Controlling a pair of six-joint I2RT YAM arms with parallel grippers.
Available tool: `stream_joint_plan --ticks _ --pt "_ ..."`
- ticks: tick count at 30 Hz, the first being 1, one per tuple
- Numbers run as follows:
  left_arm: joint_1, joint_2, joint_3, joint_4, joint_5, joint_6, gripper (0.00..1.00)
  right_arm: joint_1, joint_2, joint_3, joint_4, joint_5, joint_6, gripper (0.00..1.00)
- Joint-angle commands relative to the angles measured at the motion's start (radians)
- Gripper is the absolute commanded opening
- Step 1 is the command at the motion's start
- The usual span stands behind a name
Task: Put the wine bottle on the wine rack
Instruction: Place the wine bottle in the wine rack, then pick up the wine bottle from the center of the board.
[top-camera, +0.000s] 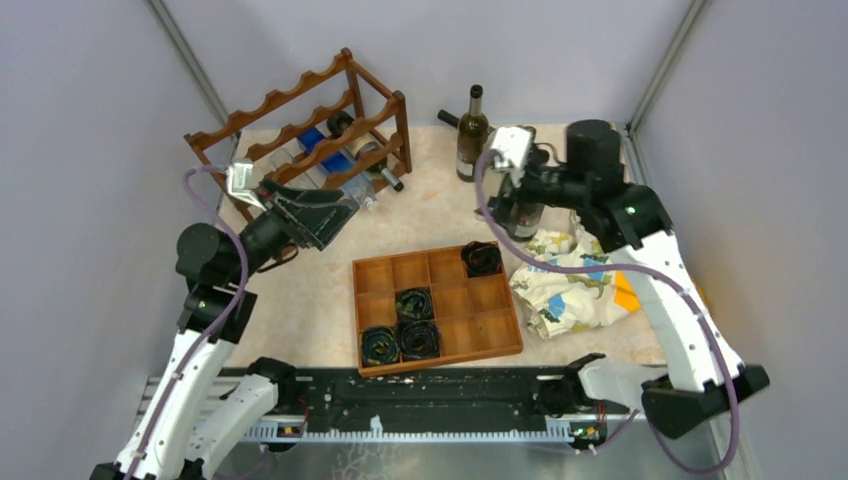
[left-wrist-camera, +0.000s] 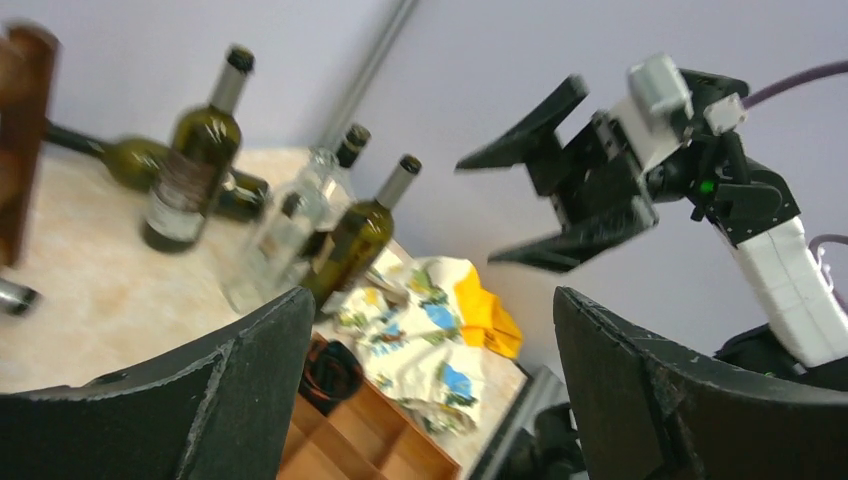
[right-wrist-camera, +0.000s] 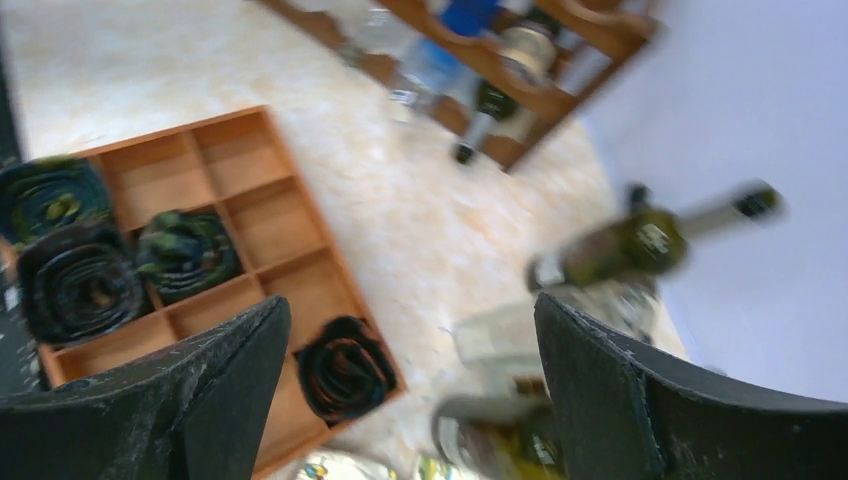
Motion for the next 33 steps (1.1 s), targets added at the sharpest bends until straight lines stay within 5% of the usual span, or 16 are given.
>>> stream_joint_plan --ticks 1,4,9,21,33 --pt "0.000 0.084 -0.020 0.078 0.115 -0.214 0.93 -0.184 -0.093 -0.004 0.106 0.005 0.190 0.90" --pt "-0.033 0.148 -0.021 0.073 0.148 -0.256 0.90 -0.336 -0.084 0.044 0.074 -0.021 0.276 0.90" --pt "-0.193 0.203 0.041 -0.073 0.001 -0.147 0.91 -0.561 -0.051 0.074 0.045 -0.127 0.381 0.89" --pt "-0.226 0.285 0.045 0.020 -0.047 -0.116 0.92 -0.544 0.049 0.061 -0.035 -0.122 0.375 0.87" --pt "-0.228 0.201 -0.032 0.009 -0.116 -0.204 0.92 -0.474 0.192 0.066 0.036 0.148 0.363 0.82"
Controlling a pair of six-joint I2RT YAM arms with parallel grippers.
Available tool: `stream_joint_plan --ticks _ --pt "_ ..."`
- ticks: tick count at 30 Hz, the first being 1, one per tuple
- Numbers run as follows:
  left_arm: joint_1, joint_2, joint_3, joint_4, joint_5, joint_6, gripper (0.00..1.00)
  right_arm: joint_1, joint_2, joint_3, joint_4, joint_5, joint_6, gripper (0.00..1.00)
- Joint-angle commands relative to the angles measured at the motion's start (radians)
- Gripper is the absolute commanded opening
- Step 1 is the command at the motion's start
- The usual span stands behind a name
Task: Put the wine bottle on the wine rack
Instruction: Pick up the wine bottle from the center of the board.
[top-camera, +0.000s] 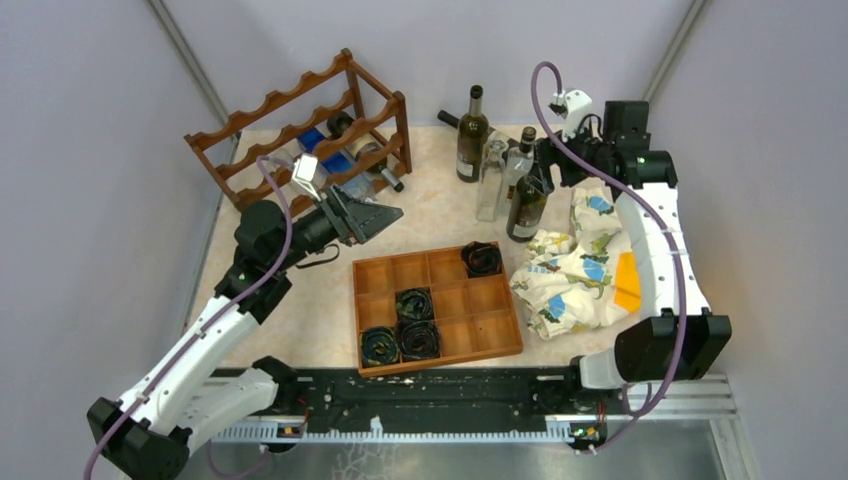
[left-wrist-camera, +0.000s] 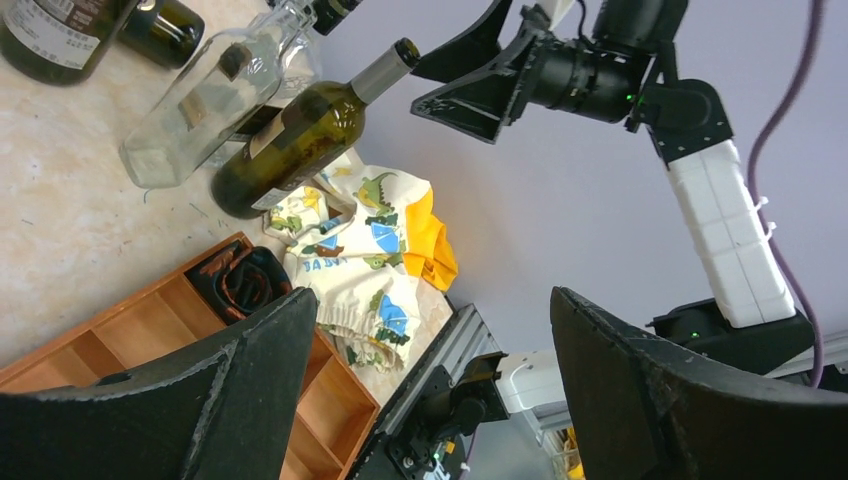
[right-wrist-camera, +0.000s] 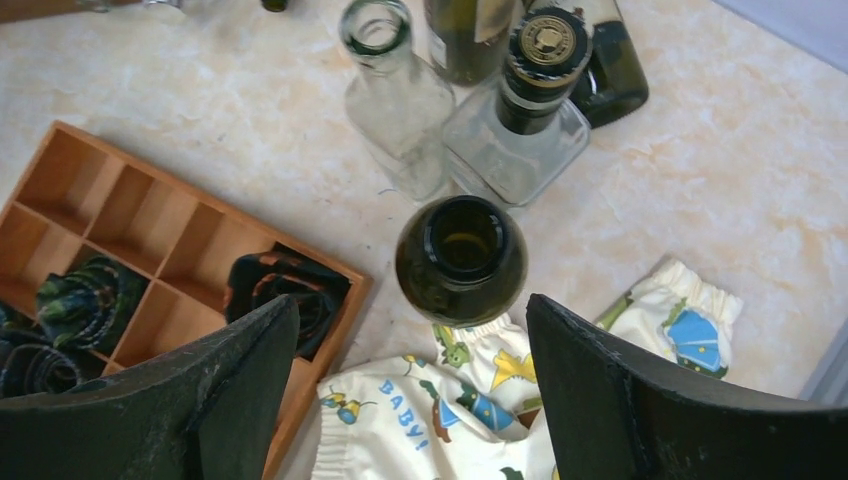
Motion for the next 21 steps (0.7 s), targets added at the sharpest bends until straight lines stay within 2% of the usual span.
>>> stream_joint_plan --ticks 1,16,21 --pt "-0.003 -0.042 -0.014 0.008 -0.045 -0.018 0.92 0.017 0.012 0.013 0.088 0.093 0.014 0.81" --pt "-0.007 -0.069 -0.049 -0.017 -0.069 -0.059 0.91 0.074 0.081 -0.045 0.211 0.188 0.053 0.54" --pt "-0.008 -0.072 -0.054 -0.018 -0.072 -0.062 0.91 0.082 0.076 -0.063 0.226 0.212 0.044 0.49"
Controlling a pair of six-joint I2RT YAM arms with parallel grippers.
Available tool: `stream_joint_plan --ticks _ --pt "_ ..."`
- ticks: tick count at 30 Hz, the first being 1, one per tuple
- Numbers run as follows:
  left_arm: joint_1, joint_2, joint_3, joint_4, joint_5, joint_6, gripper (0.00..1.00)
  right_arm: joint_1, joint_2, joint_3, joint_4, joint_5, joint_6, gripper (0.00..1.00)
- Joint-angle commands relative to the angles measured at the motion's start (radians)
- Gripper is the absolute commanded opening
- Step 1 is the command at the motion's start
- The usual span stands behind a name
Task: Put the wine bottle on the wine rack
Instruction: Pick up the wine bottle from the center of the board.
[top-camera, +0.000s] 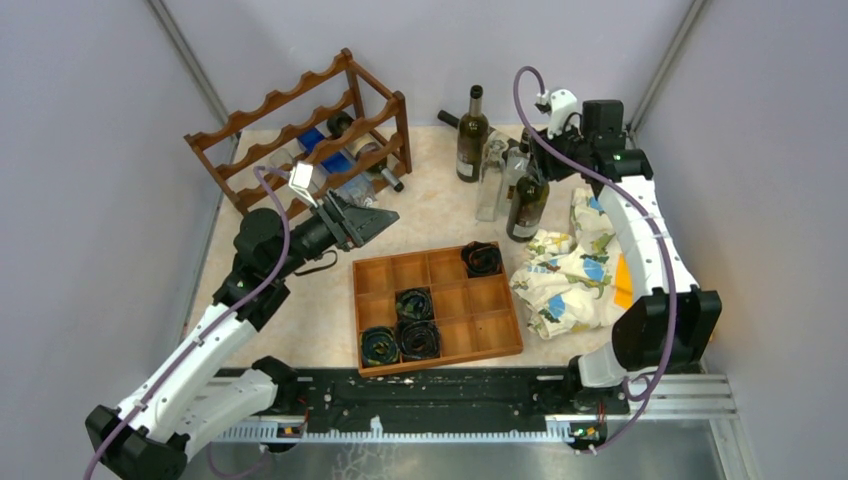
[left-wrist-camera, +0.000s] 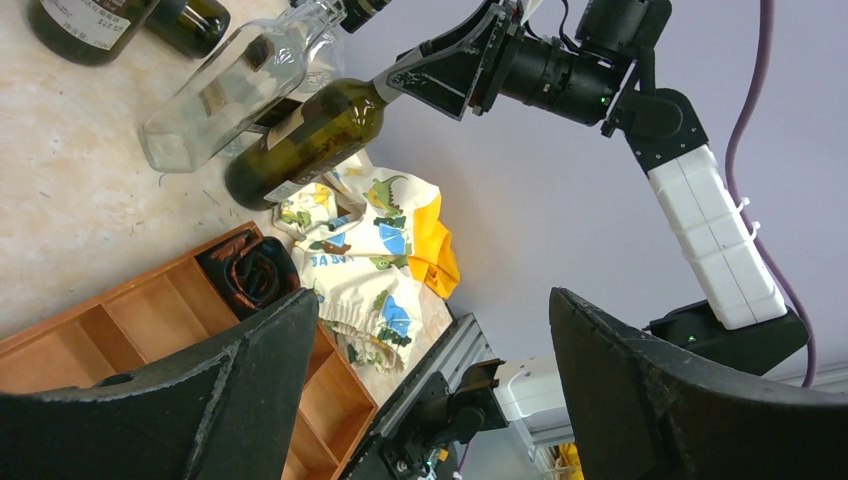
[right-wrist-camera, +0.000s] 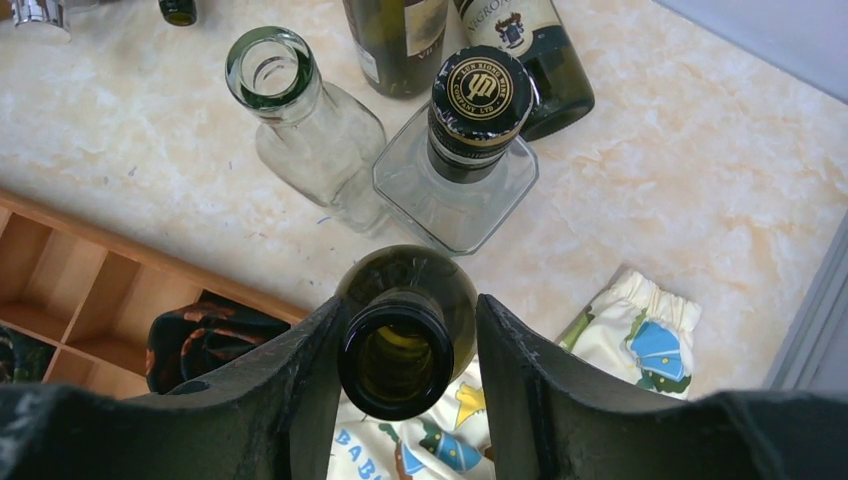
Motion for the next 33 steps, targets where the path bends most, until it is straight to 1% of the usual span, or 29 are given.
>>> stream_joint_plan --ticks 1,4,6,9,10,12,13,17,23,29,33 --pt "-0.007 -0.013 -0.004 0.002 -0.013 -0.012 0.91 0.013 -0.003 -0.012 0.063 0.030 0.005 0.49" --pt "-0.007 -0.008 -0.003 0.006 -0.008 -0.013 0.91 0.013 -0.009 -0.025 0.063 0.034 0.001 0.45" --pt "-0.007 -0.004 -0.005 0.011 -0.005 -0.014 0.91 0.013 -0.019 -0.035 0.066 0.034 -0.002 0.39" --pt "-0.009 0.006 -0.004 0.019 0.001 -0.017 0.91 0.013 -0.040 -0.040 0.063 0.033 -0.010 0.21" --pt "-0.010 0.009 -0.005 0.022 0.002 -0.017 0.91 0.013 -0.051 -0.041 0.062 0.034 -0.014 0.13" --pt "-0.013 0.012 -0.003 0.027 0.003 -0.018 0.91 0.012 -0.082 -0.043 0.055 0.038 -0.026 0.04" --pt "-0.015 0.014 -0.004 0.029 0.004 -0.018 0.91 0.009 -0.097 -0.044 0.052 0.038 -0.031 0.01" --pt "-0.019 0.020 -0.009 0.038 0.007 -0.019 0.91 -0.028 -0.150 -0.037 0.024 0.003 -0.036 0.00" --pt "-0.029 0.038 -0.015 0.066 0.020 -0.019 0.91 -0.126 -0.217 -0.002 -0.017 -0.130 -0.022 0.00" --pt "-0.041 0.084 -0.009 0.111 0.051 -0.012 0.91 -0.131 -0.288 0.030 0.003 -0.207 -0.020 0.00" --pt "-0.050 0.106 -0.002 0.128 0.071 -0.016 0.91 -0.131 -0.312 0.071 -0.011 -0.331 -0.005 0.00"
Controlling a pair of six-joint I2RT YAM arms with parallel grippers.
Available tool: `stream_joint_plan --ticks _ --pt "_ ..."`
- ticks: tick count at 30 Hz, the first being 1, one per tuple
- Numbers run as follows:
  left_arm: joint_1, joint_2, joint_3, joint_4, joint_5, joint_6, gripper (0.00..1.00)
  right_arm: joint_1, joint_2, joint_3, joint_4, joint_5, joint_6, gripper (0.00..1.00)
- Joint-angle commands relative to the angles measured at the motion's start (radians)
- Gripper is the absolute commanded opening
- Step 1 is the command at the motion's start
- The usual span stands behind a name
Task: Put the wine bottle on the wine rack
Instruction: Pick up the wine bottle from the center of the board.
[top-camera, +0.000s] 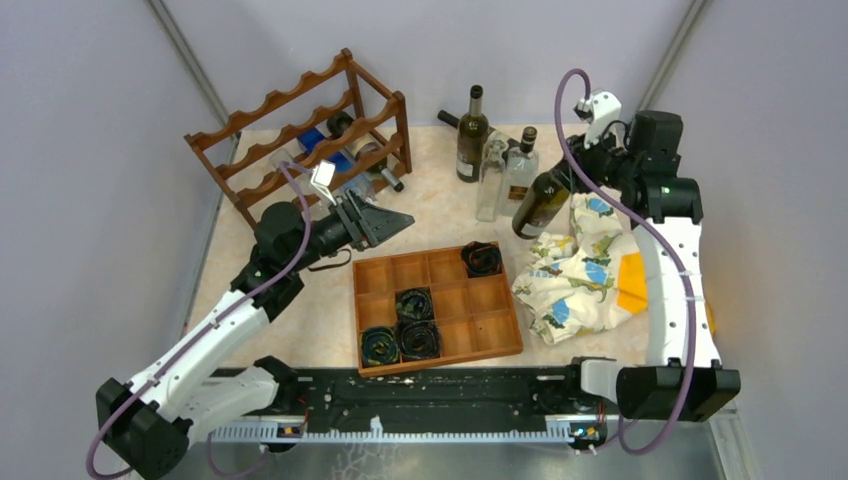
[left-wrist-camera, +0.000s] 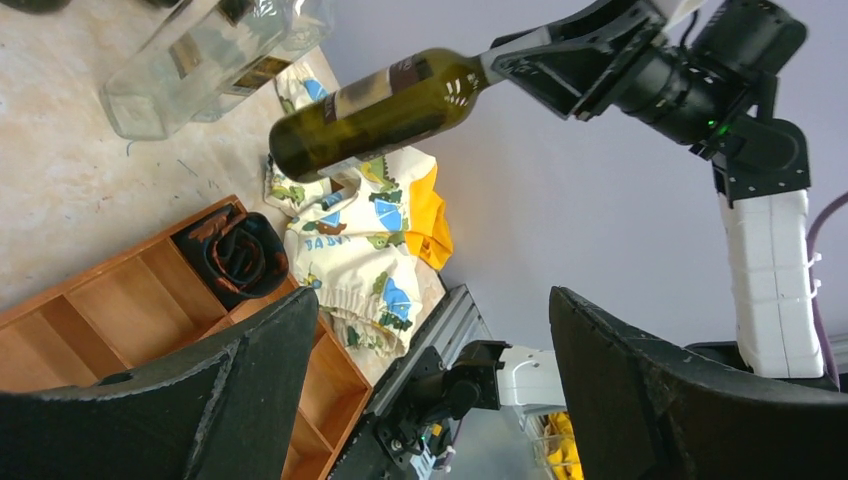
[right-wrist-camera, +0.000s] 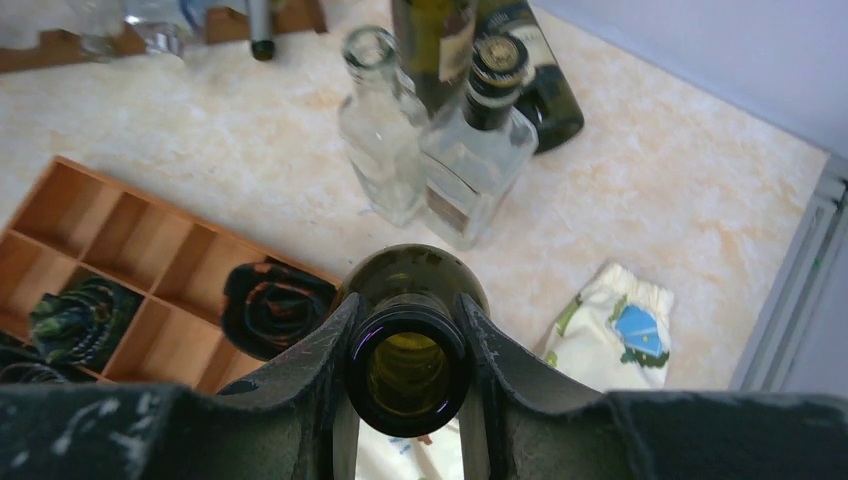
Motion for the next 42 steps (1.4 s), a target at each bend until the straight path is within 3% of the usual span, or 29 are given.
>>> stream_joint_plan --ticks 1,5,8,12,14,18,21,25,29,34,42 --pt "-0.013 0.015 0.006 0.065 0.039 -0.010 0.91 0.004 -0.083 0.105 0.100 -0.222 0.029 0.00" --pt "-0.017 0.019 0.005 0.085 0.018 -0.074 0.92 0.004 -0.154 0.021 0.222 -0.422 0.104 0.00" --pt "-0.020 0.028 -0.015 0.125 -0.018 -0.221 0.92 0.007 -0.238 -0.115 0.439 -0.528 0.184 0.00" --pt "-0.063 0.058 -0.049 0.202 -0.073 -0.433 0.92 0.063 -0.309 -0.255 0.645 -0.583 0.213 0.00" --pt "-0.091 0.075 -0.018 0.177 -0.098 -0.425 0.92 0.116 -0.316 -0.273 0.660 -0.581 0.187 0.00" --pt "-0.113 0.120 0.114 0.029 -0.106 -0.214 0.92 0.201 -0.316 -0.302 0.686 -0.566 0.166 0.00" --pt "-0.113 0.102 0.154 -0.027 -0.092 0.056 0.92 0.245 -0.309 -0.311 0.683 -0.567 0.145 0.00" --pt "-0.113 -0.003 0.100 -0.008 0.045 0.524 0.95 0.306 -0.297 -0.317 0.659 -0.576 0.145 0.00" --pt "-0.114 -0.092 -0.017 0.044 0.226 0.846 0.99 0.391 -0.290 -0.336 0.655 -0.541 0.150 0.00" --pt "-0.113 -0.067 0.008 -0.027 0.333 1.054 0.99 0.435 -0.286 -0.393 0.778 -0.531 0.274 0.00" --pt "-0.147 0.042 -0.013 -0.001 0.373 1.174 0.99 0.439 -0.281 -0.420 0.842 -0.542 0.366 0.00"
